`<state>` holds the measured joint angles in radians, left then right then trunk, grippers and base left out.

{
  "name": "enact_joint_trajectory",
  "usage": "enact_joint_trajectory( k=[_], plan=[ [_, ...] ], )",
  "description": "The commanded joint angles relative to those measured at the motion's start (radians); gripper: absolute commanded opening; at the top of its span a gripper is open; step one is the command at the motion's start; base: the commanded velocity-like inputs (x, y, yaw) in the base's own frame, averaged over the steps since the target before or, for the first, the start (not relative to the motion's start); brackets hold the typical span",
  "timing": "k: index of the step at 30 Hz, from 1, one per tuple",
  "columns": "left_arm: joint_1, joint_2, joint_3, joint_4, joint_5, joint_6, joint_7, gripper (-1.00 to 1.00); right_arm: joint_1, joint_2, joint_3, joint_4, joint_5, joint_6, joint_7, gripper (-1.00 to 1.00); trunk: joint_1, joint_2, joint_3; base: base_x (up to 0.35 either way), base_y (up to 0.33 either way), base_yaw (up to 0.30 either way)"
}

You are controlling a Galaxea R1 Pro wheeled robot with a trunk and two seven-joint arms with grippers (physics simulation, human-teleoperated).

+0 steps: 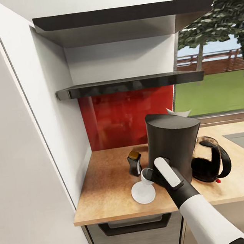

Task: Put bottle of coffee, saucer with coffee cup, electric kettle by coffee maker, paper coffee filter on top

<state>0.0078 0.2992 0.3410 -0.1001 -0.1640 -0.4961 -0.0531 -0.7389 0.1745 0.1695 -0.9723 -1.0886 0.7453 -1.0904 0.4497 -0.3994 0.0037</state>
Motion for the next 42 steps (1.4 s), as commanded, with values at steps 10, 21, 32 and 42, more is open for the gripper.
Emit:
enact_joint_trajectory(
  k=[10,21,32,42],
  plan=[
    [0.0,0.0,0.006,0.012,-0.008,0.003,-0.005,1.0,0.0,0.0,0.002,0.064,-0.007,0.005,0.006,-1.0,0.0,-0.001,0.0,0.001,0.0,0.0],
    [0.0,0.0,0.005,0.016,-0.008,0.004,-0.005,1.0,0.001,0.0,0.002,0.068,-0.006,0.005,0.028,-1.0,0.0,-0.001,0.0,0.0,0.0,0.0],
    [0.0,0.001,0.005,0.016,-0.008,0.004,-0.005,1.0,0.001,0.0,0.002,0.161,-0.004,0.003,0.131,-1.0,0.0,-0.001,0.0,0.0,0.053,0.0],
    [0.0,0.001,0.004,0.016,-0.008,0.004,-0.005,1.0,0.001,0.0,0.001,0.167,-0.001,0.003,0.138,-1.0,0.0,-0.001,0.0,0.0,0.007,0.0]
  ],
)
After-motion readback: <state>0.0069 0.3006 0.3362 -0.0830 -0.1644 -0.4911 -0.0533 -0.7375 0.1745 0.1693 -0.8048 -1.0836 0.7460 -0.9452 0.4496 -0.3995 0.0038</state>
